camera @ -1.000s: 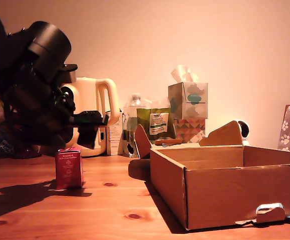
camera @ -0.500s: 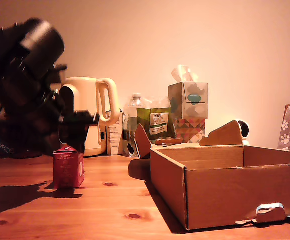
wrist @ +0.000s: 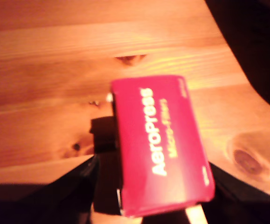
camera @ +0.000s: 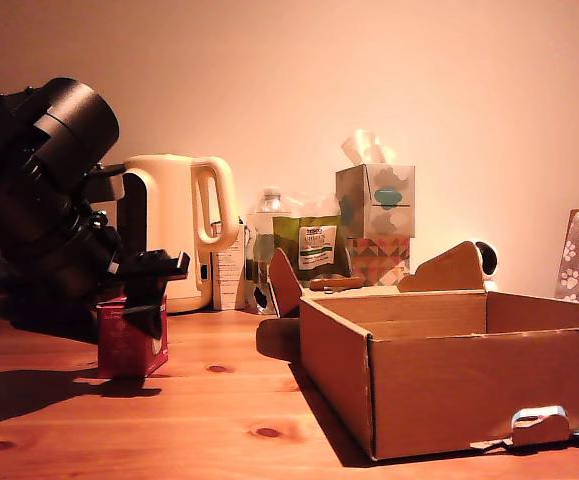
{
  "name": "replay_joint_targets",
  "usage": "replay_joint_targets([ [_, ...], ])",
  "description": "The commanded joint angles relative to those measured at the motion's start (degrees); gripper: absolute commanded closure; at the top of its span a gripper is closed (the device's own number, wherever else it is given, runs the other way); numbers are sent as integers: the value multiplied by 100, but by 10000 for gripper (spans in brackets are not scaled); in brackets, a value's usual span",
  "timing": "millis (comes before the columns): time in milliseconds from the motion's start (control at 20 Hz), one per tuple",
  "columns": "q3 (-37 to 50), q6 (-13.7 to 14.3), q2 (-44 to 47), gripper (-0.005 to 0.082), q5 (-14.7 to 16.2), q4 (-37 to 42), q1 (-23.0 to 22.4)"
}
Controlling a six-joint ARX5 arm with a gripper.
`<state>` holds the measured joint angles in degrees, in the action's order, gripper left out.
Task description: Pick the red carton of coffee filters and place it in the cardboard box
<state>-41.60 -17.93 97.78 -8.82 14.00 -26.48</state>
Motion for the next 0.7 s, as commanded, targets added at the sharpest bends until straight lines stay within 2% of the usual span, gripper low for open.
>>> replay_joint_targets([
  [0,125,203,-22,521,72,-129,-26],
  [50,125,343,-140,554,105,-256,-52],
  [100,125,345,-319,557,105,-417,-70],
  [200,125,586,-861,557,103,-780,-109],
  [300,125,708,-1561,557,105,-1172,-166],
  [500,125,791,-2887,557,103,-1751,-205],
  [650,125,791,-3388,556,184,-1915,-205],
])
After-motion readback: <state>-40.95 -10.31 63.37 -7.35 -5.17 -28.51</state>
